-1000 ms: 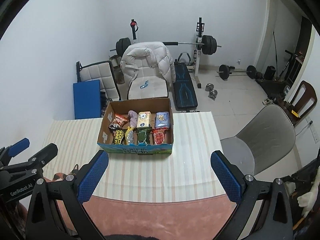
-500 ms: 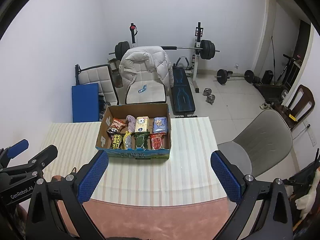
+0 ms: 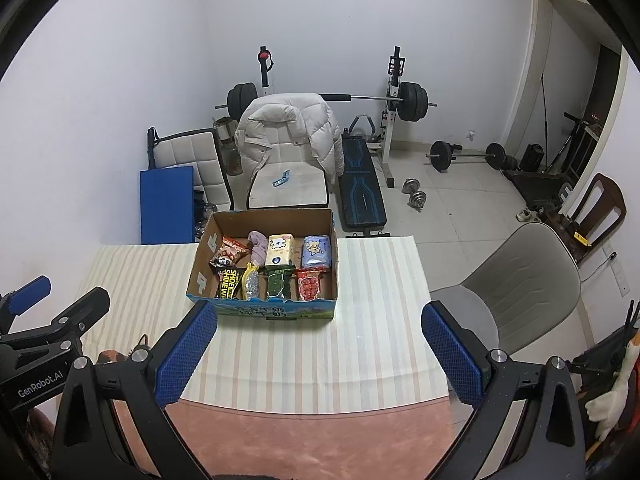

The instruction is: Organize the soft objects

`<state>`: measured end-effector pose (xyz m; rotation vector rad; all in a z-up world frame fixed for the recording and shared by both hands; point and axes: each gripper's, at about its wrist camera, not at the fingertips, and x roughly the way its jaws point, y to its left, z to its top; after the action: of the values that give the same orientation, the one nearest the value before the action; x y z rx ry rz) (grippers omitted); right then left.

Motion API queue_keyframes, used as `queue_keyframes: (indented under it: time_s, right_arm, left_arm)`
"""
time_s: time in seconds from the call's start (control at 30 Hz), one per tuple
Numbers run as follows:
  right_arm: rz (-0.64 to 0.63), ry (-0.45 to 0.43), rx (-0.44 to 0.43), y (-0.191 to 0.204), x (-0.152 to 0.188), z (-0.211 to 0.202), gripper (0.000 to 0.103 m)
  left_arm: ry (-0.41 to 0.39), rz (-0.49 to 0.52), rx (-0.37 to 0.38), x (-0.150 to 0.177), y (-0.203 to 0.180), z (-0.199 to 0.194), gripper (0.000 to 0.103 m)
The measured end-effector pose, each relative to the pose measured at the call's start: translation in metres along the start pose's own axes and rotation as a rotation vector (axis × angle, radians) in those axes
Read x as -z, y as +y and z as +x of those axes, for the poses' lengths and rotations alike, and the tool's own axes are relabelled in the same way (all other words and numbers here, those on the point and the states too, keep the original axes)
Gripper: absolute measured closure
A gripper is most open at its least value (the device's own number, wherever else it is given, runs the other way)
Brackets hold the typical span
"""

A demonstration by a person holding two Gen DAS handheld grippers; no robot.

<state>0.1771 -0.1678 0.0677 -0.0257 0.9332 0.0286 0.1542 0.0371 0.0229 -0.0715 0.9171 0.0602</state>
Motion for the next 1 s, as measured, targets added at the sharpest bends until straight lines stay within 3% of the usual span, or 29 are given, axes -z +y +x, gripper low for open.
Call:
queue_keyframes:
  time_s: [1.0]
  right_arm:
    - [-0.020,-0.010,0.012,-0.0065,-0.0081,-0.0029,0.000]
  left_arm:
    - [-0.010,-0.018,0.004,0.0003,0.0030,-0.0029,0.000]
